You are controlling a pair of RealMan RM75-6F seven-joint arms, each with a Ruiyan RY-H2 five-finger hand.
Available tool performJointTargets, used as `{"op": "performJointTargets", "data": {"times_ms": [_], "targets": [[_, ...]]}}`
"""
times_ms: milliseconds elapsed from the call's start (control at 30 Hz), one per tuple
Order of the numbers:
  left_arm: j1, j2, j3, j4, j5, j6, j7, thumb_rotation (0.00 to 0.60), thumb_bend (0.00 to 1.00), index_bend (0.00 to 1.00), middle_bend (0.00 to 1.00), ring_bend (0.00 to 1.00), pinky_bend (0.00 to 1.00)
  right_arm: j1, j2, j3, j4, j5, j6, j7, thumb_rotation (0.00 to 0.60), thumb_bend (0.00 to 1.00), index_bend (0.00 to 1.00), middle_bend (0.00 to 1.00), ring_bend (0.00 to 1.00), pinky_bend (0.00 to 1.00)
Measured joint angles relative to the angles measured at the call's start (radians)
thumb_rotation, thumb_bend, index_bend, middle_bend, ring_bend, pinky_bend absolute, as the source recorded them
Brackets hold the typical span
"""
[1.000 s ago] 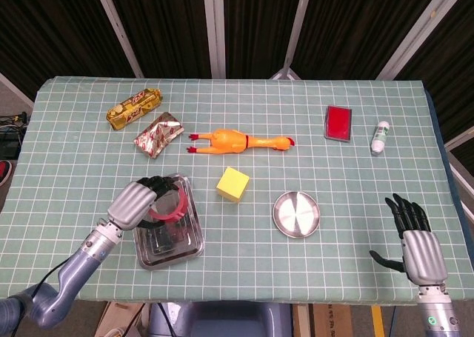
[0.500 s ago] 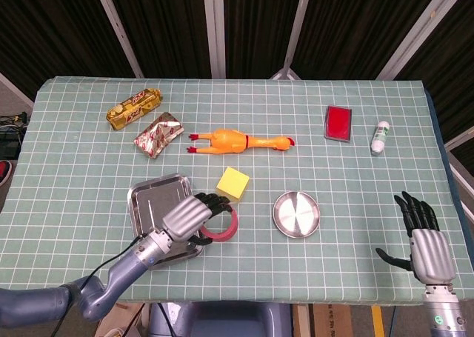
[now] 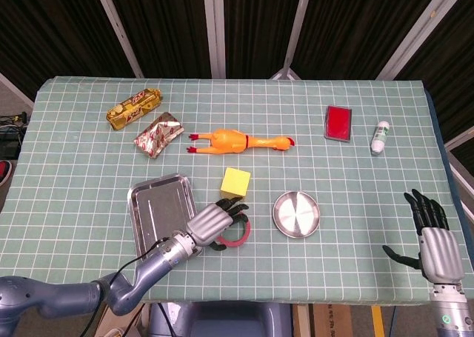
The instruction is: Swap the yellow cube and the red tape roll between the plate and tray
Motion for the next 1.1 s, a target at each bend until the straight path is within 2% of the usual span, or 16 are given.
{"op": "performJointTargets", "data": {"times_ms": [333,433,533,767,867,1100], "targets": [[0.033,0.117,0.015,-0.211,0.018,0.082,0.054,0.6,0.0,0.28,0.1,0.0,0.16,-0.011,-0.006,0.014,-0.012,0.014,0.012,-0.012,0.6,0.0,0.05,0.0,0.0,0.0],[0.037,0.118,-0.015,-0.232,0.032,0.153,0.065,0.6,0.0,0.27,0.09,0.0,0.16,-0.01,-0.008,0.016,-0.008,0.022,0.001,-0.018,0.6,0.0,0.05,0.0,0.0,0.0],[0.026,0.103,-0.056,-0.214,0.019,0.197,0.096,0.6,0.0,0.26,0.07,0.0,0.15,-0.009,-0.011,0.019,-0.005,0.03,-0.005,-0.028,0.6,0.0,0.05,0.0,0.0,0.0],[-0.057,0.046,-0.174,-0.133,-0.158,0.103,0.251,0.6,0.0,0.23,0.04,0.0,0.11,-0.006,-0.025,0.029,-0.001,0.058,-0.022,-0.054,0.6,0.0,0.05,0.0,0.0,0.0],[-0.097,0.013,-0.207,-0.076,-0.232,0.069,0.288,0.6,0.0,0.23,0.03,0.0,0.09,-0.006,-0.026,0.03,0.001,0.061,-0.024,-0.061,0.6,0.0,0.05,0.0,0.0,0.0],[-0.157,-0.057,-0.235,0.053,-0.29,0.046,0.309,0.6,0.0,0.23,0.04,0.0,0.09,-0.008,-0.029,0.037,0.002,0.073,-0.029,-0.064,0.6,0.0,0.05,0.0,0.0,0.0]]}}
